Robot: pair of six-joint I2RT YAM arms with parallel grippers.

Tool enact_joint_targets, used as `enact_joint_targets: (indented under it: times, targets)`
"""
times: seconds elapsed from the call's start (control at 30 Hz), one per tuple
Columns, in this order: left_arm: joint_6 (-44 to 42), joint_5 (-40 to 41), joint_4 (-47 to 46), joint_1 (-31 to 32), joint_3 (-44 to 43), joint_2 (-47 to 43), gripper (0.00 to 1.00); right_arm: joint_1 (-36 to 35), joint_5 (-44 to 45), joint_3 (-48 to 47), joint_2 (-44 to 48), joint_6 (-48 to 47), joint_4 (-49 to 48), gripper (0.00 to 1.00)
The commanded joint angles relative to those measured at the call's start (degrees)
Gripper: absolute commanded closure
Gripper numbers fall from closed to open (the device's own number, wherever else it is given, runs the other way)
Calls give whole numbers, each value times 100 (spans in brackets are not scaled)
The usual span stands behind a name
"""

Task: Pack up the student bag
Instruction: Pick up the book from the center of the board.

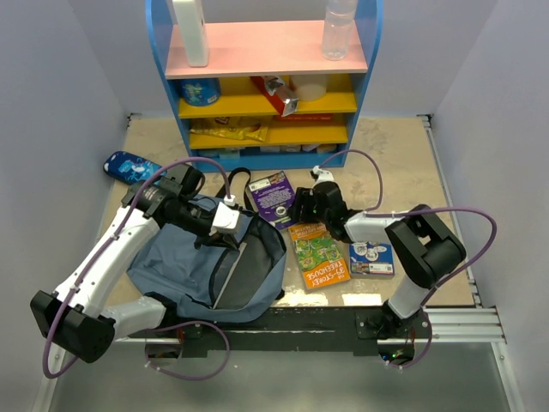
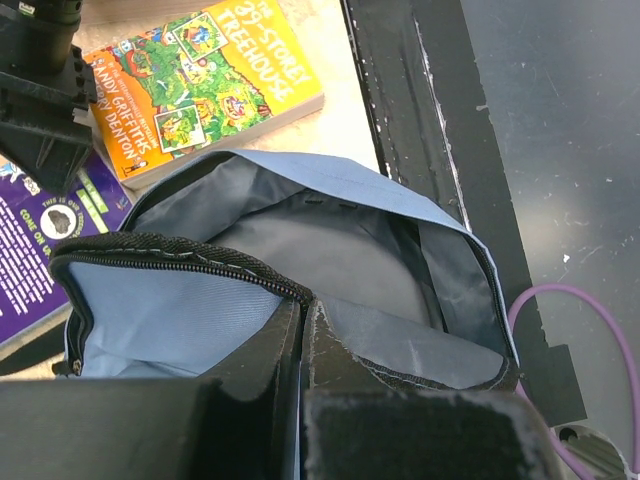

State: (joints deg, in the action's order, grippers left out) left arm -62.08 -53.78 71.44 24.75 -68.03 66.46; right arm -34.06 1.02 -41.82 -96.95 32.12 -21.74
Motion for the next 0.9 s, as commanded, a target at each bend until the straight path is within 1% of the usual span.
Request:
enact_joint_targets:
  times: [0.0, 0.1, 0.17, 0.3, 0.4, 0.47, 0.67, 0.73, 0.83, 0.87]
  targets:
    - [82, -177, -69, -41, -211, -159, 100, -118, -935, -71, 229, 470, -630, 40]
    - [82, -159, -78, -41, -202, -159, 100, -135, -1147, -176, 255, 734, -920, 42]
    - [82, -150, -86, -41, -202, -159, 100, -127, -1244, -230, 386, 857, -990, 44]
    - [82, -142, -121, -41, -167, -159, 100, -136, -1306, -335, 519, 884, -947, 44]
    - [82, -168, -139, -41, -149, -142, 100, -144, -1446, -274, 370, 945, -1034, 46]
    - [74, -177, -148, -41, -140, -133, 100, -144, -1569, -169, 317, 1147, -1349, 50]
    - [56, -185, -122, -41, -158, -142, 100, -180, -1613, -203, -324, 1200, -1438, 49]
    - [56, -177, -87, -41, -175, -159, 100, -206, -1535, -265, -500, 1131, -1264, 51]
    - [47, -186, -78, -32, -167, -185, 100, -267, -1123, -607, -553, 684, -458, 51]
    - [47, -186, -78, -41, -158, -194, 100, -285, -1095, -703, -545, 603, -376, 51]
